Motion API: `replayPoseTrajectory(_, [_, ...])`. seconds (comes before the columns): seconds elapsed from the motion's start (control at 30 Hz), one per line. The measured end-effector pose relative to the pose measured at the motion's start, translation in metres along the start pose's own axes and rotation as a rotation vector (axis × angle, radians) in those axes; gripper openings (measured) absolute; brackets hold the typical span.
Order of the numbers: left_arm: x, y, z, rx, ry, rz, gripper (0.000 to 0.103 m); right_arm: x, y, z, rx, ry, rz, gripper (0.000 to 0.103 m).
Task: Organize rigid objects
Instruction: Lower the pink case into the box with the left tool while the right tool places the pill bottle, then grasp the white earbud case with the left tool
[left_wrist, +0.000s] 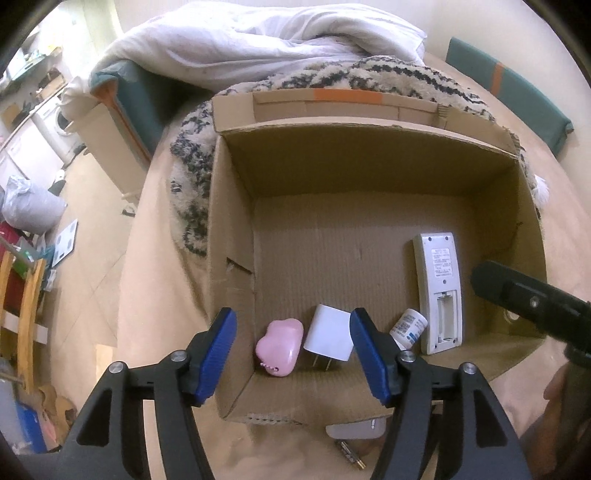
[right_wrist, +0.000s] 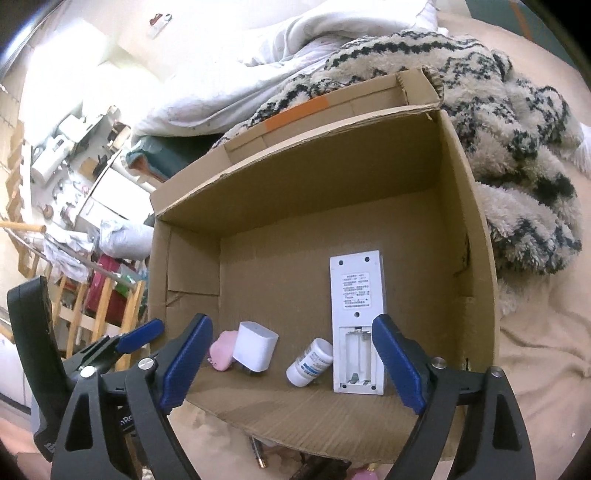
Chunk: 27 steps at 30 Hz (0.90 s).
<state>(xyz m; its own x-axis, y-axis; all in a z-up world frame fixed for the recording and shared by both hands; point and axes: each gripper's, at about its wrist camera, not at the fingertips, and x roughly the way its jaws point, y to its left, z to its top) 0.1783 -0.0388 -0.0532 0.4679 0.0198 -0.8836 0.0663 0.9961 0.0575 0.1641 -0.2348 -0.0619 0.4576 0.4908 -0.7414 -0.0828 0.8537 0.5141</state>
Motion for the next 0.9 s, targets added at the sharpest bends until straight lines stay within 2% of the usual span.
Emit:
replayPoseTrajectory(0.17, [-0.011, 0.006, 0.003, -0.013, 0.003, -0.021, 0.061, -0.004, 0.001, -0.002, -0.001, -0.013, -0.007, 0.094])
replayPoseTrajectory(0.33, [-0.03, 0.011, 0.001, -0.016, -0.03, -0.011, 0.061, -0.015, -0.001, -0.005, 0.0, -0.037, -0.013, 0.094])
replayPoseTrajectory(0.67, [-0.047, 0.032, -0.027, -0.067, -0.018, -0.01, 0.061, -0.043, 0.002, -0.021, -0.019, -0.064, -0.046, 0.094])
replayPoseTrajectory(0.9, [-0.052, 0.039, -0.048, -0.086, -0.008, -0.01, 0.061, -0.053, 0.004, -0.044, -0.015, -0.028, -0.046, 0.094])
